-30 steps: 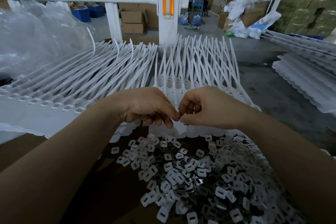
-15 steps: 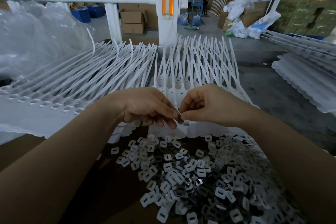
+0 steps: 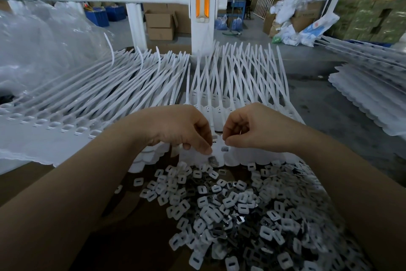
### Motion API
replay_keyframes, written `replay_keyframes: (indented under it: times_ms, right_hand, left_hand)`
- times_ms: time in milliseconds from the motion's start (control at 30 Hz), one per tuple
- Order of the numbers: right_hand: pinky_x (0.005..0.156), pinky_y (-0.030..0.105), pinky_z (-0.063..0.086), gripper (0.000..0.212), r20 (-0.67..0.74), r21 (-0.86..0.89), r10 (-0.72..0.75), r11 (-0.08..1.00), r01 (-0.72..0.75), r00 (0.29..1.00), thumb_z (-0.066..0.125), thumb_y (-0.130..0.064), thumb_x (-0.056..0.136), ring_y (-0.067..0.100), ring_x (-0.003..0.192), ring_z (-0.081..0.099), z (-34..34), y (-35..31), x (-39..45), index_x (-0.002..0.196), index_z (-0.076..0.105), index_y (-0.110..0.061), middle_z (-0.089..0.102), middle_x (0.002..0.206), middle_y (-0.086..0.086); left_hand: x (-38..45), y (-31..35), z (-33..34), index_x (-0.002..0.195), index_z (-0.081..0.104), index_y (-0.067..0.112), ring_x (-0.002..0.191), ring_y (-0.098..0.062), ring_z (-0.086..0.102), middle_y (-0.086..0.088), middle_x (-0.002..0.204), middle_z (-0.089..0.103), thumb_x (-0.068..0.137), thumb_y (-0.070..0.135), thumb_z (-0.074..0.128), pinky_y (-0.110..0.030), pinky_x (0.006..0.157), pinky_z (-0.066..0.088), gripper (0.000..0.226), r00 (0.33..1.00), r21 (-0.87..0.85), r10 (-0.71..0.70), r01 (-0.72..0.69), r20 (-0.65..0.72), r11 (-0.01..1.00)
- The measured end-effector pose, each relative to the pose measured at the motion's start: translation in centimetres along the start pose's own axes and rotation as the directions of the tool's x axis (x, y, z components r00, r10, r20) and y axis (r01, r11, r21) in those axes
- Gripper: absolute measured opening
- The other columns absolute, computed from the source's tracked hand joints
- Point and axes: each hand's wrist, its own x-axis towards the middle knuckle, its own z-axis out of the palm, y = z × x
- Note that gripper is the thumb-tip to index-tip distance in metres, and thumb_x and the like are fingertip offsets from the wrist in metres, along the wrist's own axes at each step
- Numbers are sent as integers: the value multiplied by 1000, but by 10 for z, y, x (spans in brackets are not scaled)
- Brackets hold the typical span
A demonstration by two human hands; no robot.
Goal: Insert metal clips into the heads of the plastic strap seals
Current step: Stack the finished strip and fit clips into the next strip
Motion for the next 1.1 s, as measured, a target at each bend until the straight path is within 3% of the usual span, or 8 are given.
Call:
replay_keyframes:
  times_ms: [233, 333, 433, 500, 667, 800, 967, 1100]
  right_hand:
    - [58, 6, 44, 11, 3, -21, -26, 999, 27, 1000, 74, -21, 83, -9, 68, 61, 1, -1, 0, 81, 70, -31, 68, 73, -23]
    - [58, 4, 42, 9, 5, -26, -34, 999, 34, 999, 74, -21, 82, -11, 68, 61, 1, 1, 0, 84, 71, -29, 69, 77, -19]
    - [58, 5, 43, 8, 8, -24, -32, 999, 32, 999, 74, -21, 83, -10, 69, 61, 1, 1, 0, 85, 71, -28, 70, 79, -17]
    - [60, 6, 44, 9, 8, -22, -33, 999, 33, 999, 74, -21, 83, -10, 70, 61, 1, 1, -1, 84, 71, -29, 70, 79, -17]
    - [59, 7, 44, 11, 30, 51, -51, 997, 49, 998, 75, -18, 82, -7, 66, 62, -1, 0, -2, 84, 71, -27, 70, 76, -19]
    - [61, 11, 47, 13, 77, 128, -79, 989, 68, 994, 79, -16, 79, -3, 63, 60, -3, -1, -4, 84, 72, -25, 69, 77, -14]
    - [64, 23, 50, 24, 61, 206, -151, 969, 136, 987, 84, -13, 74, 8, 65, 59, -3, -4, -5, 89, 68, -24, 68, 79, -4]
    - [59, 12, 44, 24, -21, 236, -200, 951, 199, 980, 85, -12, 72, -2, 63, 59, -2, -8, -5, 86, 67, -20, 67, 76, -7]
  left_hand:
    - [-1, 14, 18, 85, 66, 31, 76, -2, 59, 10, 83, 65, 70, 40, 83, -23, 64, 47, 24, 997, 328, 33, -8, -72, 945]
    - [-1, 20, 21, 86, 68, 30, 74, -1, 61, 10, 84, 67, 75, 34, 80, -23, 63, 52, 17, 996, 388, 76, -55, -39, 920]
    - [-2, 22, 22, 86, 72, 26, 79, -8, 66, 6, 85, 70, 79, 37, 76, -32, 76, 59, 13, 997, 424, 69, -54, -19, 904]
    - [-3, 21, 22, 84, 73, 23, 74, -8, 67, 5, 80, 72, 81, 39, 74, -32, 76, 59, 16, 998, 415, 63, -53, -11, 908]
    - [-4, 15, 13, 81, 73, 15, 55, -5, 61, 2, 69, 72, 87, 33, 71, -12, 53, 48, 19, 993, 208, 67, -86, 98, 974]
    - [-4, 8, 4, 79, 71, 7, 56, -7, 57, 1, 64, 66, 85, 23, 70, -18, 57, 46, 17, 992, -57, 56, -50, 113, 997]
    - [-3, 0, -4, 72, 70, 15, 59, -4, 58, 1, 68, 66, 82, 15, 71, -14, 53, 45, 10, 992, -378, 32, 16, 119, 926]
    - [-3, -2, -3, 71, 71, 15, 59, -5, 56, -1, 68, 63, 67, 23, 76, -14, 55, 47, 10, 989, -481, 20, 53, 145, 875]
